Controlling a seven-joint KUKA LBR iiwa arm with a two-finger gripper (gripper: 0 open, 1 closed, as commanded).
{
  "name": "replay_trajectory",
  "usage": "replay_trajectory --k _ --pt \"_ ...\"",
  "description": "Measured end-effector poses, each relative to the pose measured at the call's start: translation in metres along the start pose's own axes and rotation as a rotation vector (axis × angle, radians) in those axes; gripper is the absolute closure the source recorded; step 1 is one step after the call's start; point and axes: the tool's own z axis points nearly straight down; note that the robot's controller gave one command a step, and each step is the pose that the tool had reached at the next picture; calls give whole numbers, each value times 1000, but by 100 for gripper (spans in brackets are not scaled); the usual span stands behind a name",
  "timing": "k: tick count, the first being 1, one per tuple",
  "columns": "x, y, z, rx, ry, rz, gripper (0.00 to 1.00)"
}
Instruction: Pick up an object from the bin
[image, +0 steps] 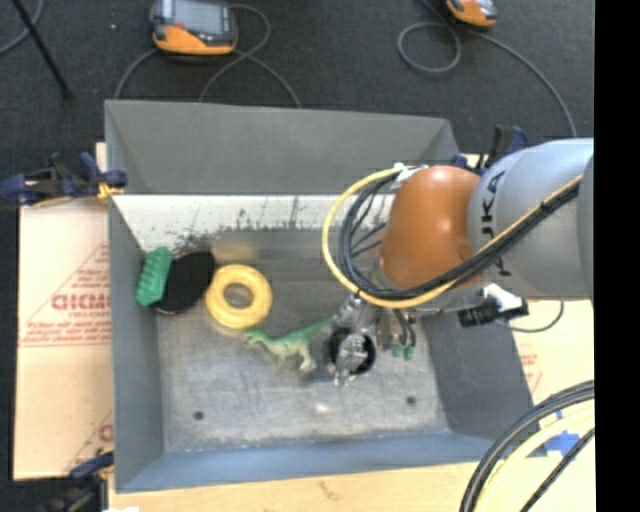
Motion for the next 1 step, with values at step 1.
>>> replay_trajectory --k 1 --pt "-10 -13 -25 7 1 13 100"
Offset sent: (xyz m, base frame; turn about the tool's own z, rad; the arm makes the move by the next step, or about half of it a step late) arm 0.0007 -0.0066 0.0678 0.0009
